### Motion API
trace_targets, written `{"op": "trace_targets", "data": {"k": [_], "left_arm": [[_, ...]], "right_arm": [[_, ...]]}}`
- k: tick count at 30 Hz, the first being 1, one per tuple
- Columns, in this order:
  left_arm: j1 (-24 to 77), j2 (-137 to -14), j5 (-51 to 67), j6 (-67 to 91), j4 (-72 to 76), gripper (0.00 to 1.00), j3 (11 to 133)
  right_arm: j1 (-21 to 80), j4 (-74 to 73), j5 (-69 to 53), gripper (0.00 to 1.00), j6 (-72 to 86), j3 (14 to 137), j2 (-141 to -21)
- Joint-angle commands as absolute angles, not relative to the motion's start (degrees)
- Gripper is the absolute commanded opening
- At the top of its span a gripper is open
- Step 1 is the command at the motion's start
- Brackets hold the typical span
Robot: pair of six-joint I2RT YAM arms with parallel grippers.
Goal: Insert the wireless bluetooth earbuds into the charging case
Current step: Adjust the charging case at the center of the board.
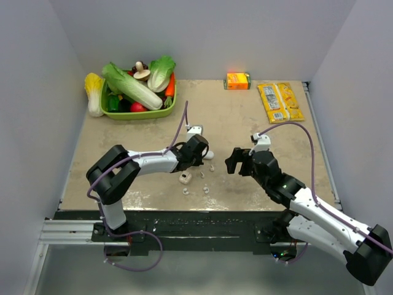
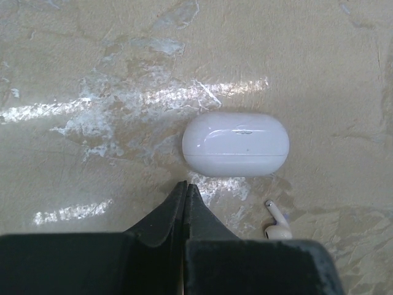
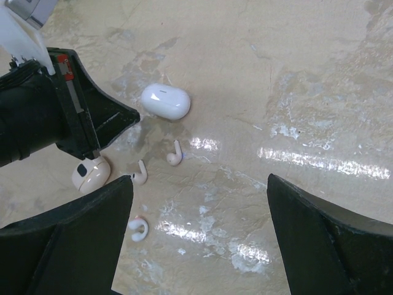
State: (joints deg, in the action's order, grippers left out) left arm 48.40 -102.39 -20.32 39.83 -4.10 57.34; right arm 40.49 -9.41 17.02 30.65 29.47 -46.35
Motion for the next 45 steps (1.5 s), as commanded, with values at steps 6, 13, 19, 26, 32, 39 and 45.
{"op": "trace_targets", "data": {"k": [6,13,19,26,32,39,45], "left_arm": [[47.9,-107.8,-20.0,39.1,-3.1,0.00,63.1],[45.2,-109.4,-19.2,38.2,-2.2,0.00,65.2],[42.7,-110.9,-14.2,35.2,3.1,0.00,66.4],[42.1,-112.8,-5.3,33.0,9.2,0.00,66.9],[41.8,-113.6,-4.7,31.8,10.4,0.00,69.3],[38.4,-108.6,-9.1,31.3,10.0,0.01,69.4],[41.7,-100.3,-9.1,31.6,11.0,0.00,61.3]], "right_arm": [[40.7,-8.2,17.9,0.93,31.2,29.4,-45.9],[40.7,-8.1,17.8,0.93,31.2,29.3,-46.0],[40.7,-8.0,17.8,0.93,31.2,29.3,-46.3],[40.7,-7.9,17.8,0.93,31.4,29.3,-46.8],[40.6,-7.9,17.8,0.93,31.4,29.2,-46.8],[40.6,-8.8,18.3,0.93,31.6,29.2,-46.0],[40.6,-8.3,18.5,0.93,31.7,29.0,-45.0]]}}
